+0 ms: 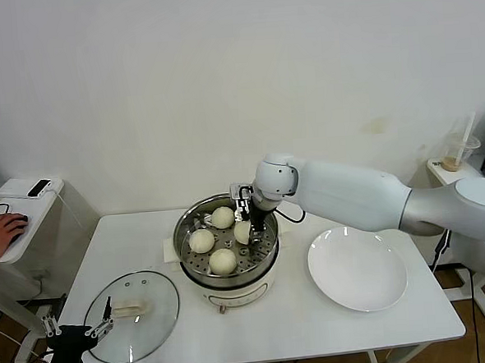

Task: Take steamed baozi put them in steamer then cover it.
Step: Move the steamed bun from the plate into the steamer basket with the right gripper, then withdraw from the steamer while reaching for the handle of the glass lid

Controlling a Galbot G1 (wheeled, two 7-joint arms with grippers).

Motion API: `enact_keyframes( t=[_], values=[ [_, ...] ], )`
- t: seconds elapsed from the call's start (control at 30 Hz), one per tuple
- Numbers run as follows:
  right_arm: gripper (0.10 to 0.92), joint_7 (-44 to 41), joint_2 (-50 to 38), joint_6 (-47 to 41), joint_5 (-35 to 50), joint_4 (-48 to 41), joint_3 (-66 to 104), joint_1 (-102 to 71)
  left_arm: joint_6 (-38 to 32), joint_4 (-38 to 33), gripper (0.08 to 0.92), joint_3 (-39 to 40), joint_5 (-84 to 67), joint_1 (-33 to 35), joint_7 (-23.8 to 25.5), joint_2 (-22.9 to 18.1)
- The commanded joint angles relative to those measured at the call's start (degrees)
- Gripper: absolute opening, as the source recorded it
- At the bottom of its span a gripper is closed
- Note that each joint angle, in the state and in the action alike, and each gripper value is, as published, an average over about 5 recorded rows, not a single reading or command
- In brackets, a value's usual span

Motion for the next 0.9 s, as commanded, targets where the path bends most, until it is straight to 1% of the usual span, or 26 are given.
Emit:
enact_keyframes(
  t=[0.03,0.27,0.37,0.47,0.57,0.8,0.9],
  values=[
    [0.645,0.47,1.04,0.06,-2.35,-2.16,0.06,-0.93,-0.04,-0.02,0.823,-0.16,-0.11,0.08,0.02,0.0],
    [0.65,0.01,-0.09,0.69,-1.9,-0.86,0.51,-0.99,-0.02,-0.03,0.823,0.04,-0.04,-0.02,0.03,-0.14],
    [0.699,-0.16,-1.01,0.62,-0.99,0.44,1.26,-0.51,-0.01,-0.02,0.823,0.02,-0.04,-0.01,0.03,-0.11],
    [0.777,-0.3,-2.37,0.33,-0.09,2.28,1.99,0.4,-0.01,-0.02,0.823,0.06,0.0,0.0,0.04,-0.17],
    [0.815,-0.32,-4.48,-0.28,1.05,4.93,2.62,1.82,0.01,-0.13,0.823,0.15,0.03,-0.07,0.03,-0.24],
    [0.823,-0.64,-11.86,-0.37,4.3,12.45,4.87,4.39,0.07,-0.22,0.823,0.41,0.04,-0.2,-0.02,-0.36],
    [0.823,2.94,-15.09,-0.07,6.53,15.58,7.13,3.24,0.04,-0.32,0.823,0.55,-0.01,-0.21,-0.11,-0.48]
  ],
)
